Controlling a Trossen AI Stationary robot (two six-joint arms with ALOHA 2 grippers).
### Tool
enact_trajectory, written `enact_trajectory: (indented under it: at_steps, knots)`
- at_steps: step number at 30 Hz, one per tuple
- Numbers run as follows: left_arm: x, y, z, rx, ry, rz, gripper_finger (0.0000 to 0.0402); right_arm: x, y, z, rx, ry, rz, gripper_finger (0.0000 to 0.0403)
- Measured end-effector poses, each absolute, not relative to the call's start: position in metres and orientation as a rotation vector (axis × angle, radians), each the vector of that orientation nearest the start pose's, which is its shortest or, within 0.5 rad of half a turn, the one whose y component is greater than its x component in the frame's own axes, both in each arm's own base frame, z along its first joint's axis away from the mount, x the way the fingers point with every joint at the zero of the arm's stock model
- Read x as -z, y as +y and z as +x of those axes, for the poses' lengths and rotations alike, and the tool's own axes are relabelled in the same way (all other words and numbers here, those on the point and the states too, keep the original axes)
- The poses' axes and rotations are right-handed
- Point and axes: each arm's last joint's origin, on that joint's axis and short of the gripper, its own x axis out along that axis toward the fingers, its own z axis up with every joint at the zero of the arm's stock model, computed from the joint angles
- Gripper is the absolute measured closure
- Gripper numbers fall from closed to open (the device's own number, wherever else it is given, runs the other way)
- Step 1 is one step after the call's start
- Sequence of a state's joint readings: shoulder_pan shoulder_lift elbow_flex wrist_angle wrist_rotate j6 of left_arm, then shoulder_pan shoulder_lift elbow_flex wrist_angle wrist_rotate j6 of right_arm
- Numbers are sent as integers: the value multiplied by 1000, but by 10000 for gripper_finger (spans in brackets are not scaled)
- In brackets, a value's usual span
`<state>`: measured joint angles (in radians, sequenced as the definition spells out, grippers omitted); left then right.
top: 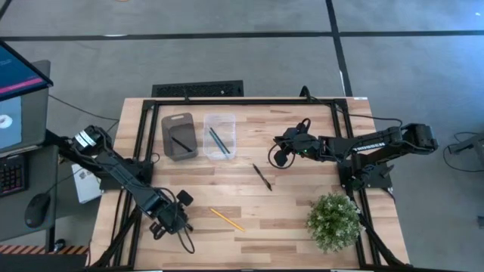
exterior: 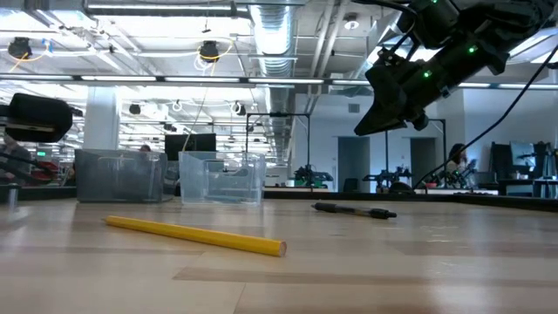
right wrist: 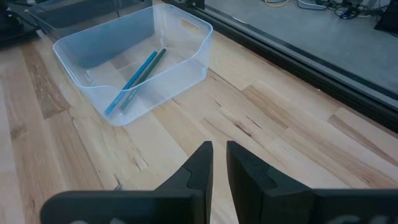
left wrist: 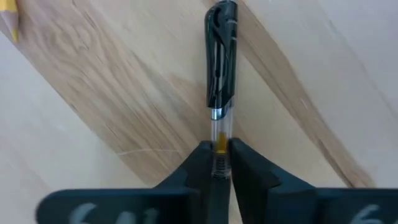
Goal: Sort pens & pencils
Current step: Put the bottom black pen into the black bin
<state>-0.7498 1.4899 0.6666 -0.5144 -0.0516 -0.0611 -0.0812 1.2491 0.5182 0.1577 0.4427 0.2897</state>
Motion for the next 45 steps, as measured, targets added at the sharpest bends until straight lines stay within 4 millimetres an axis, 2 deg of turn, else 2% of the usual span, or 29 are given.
enact_trajectory:
  at_steps: [3,12,19,45]
  knots:
    - [-134,-156,171,552,1259,502,381,-184,-32,236,587,491,171,336]
    - [-133,-156,171,542,1241,525,358,-184,-32,236,586,492,170,336]
    - [-133,-156,172,533,1237,530,380,-184,-32,236,587,491,170,336]
    - [-134,-157,174,509,1217,517,377,-184,-32,236,587,491,170,336]
